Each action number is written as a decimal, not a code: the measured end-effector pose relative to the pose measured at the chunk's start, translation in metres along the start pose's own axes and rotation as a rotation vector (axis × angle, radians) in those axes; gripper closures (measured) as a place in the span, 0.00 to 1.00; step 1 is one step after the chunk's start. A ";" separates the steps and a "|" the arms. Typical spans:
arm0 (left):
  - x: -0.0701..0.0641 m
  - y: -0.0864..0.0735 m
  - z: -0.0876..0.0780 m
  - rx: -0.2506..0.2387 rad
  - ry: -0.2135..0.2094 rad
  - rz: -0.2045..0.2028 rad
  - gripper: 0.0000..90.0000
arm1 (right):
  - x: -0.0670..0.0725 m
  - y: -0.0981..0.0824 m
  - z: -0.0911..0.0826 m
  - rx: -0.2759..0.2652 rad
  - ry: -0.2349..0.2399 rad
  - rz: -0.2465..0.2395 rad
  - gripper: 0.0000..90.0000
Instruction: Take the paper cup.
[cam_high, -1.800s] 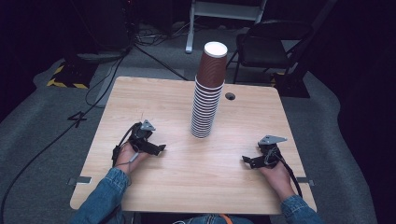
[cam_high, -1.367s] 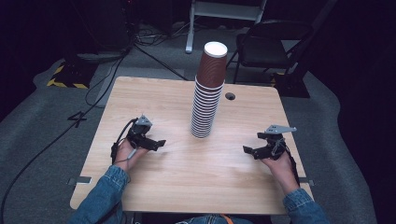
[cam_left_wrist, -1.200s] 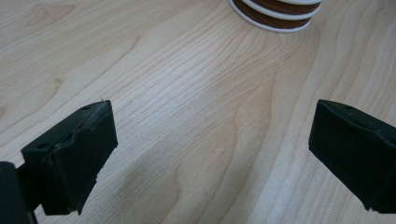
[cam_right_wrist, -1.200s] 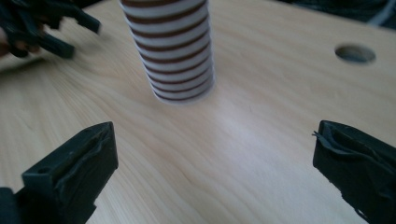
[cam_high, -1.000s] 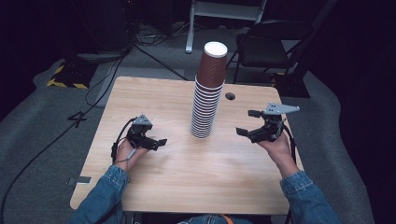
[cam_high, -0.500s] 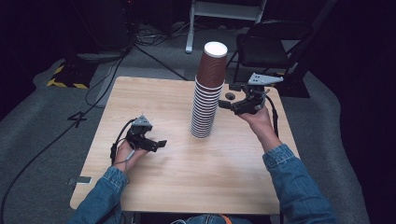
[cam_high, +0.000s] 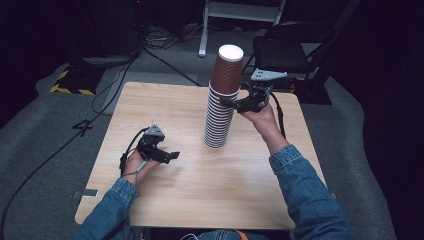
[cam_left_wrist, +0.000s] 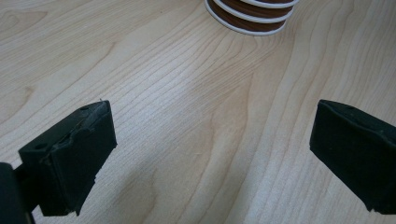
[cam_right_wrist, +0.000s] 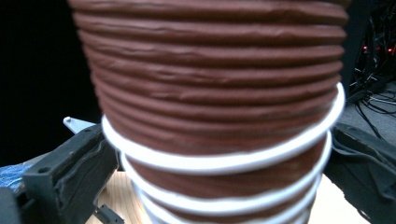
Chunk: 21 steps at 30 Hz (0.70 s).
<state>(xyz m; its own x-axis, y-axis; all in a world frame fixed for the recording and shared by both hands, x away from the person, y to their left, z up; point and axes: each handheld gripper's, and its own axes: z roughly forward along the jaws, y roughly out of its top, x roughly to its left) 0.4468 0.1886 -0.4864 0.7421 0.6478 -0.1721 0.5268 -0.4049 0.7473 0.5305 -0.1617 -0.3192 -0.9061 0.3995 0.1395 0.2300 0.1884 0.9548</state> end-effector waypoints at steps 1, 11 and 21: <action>0.000 0.000 0.000 -0.001 0.000 0.006 0.01 | -0.001 0.000 0.001 -0.007 0.007 0.005 0.00; -0.002 0.011 -0.005 -0.052 -0.009 -0.002 0.00 | -0.003 0.000 0.006 -0.008 0.016 -0.015 0.02; -0.018 0.071 -0.035 -0.184 -0.032 0.092 0.00 | -0.004 -0.001 0.006 -0.016 0.023 -0.018 0.03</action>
<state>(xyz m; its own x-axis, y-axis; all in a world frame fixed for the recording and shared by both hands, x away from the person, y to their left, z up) 0.4562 0.1710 -0.4078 0.7981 0.5912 -0.1163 0.3738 -0.3345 0.8651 0.5357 -0.1584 -0.3227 -0.9179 0.3757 0.1279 0.2079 0.1808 0.9613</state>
